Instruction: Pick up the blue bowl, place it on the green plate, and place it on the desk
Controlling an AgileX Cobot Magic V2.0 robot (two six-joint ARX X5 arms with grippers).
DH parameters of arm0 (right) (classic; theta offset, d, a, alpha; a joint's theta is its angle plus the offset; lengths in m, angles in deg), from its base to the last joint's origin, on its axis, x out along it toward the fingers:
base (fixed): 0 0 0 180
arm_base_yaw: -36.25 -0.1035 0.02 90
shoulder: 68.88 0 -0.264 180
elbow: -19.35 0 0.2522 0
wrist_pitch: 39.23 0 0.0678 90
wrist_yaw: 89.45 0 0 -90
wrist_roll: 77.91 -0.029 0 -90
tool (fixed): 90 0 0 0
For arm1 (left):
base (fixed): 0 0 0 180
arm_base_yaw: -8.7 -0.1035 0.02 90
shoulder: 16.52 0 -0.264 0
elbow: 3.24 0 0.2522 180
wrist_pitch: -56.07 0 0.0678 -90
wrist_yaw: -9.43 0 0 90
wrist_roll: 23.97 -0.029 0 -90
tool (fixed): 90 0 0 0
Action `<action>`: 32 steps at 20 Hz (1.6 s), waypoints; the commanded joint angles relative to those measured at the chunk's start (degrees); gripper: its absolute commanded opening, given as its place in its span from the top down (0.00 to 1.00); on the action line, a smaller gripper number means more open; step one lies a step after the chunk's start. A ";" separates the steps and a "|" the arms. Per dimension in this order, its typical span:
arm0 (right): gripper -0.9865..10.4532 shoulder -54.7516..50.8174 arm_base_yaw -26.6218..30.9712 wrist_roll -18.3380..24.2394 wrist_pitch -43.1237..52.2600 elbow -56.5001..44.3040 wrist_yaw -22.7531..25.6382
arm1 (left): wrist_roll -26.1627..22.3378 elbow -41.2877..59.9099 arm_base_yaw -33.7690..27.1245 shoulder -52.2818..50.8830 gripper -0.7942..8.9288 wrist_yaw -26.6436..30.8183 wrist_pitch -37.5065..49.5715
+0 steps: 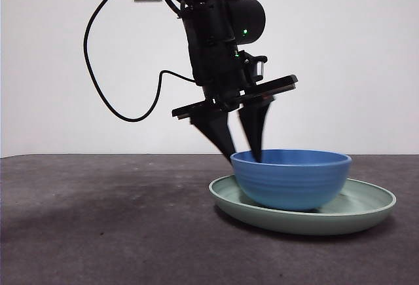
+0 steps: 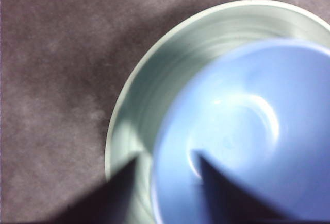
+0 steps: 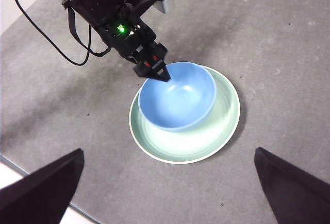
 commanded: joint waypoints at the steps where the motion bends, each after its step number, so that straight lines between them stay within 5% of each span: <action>1: 0.35 0.15 -0.17 0.46 0.24 1.11 0.07 | 0.09 -1.64 0.50 1.07 0.51 0.02 0.72; 4: 0.35 0.15 -0.17 0.44 0.22 1.11 0.04 | 0.09 -3.54 0.33 1.05 0.48 0.02 -1.29; 8: 0.35 0.15 -0.17 0.42 0.24 1.11 0.07 | -3.43 -8.44 -0.44 -1.49 0.20 0.07 -8.79; 25: 0.35 2.82 -0.15 -4.09 0.39 1.11 0.24 | -12.74 -7.43 -2.29 -34.38 0.21 -2.16 -21.46; 32: 0.35 9.68 -0.15 -4.22 -0.20 1.11 0.24 | -16.59 10.80 -2.29 -50.88 0.21 -5.22 -16.20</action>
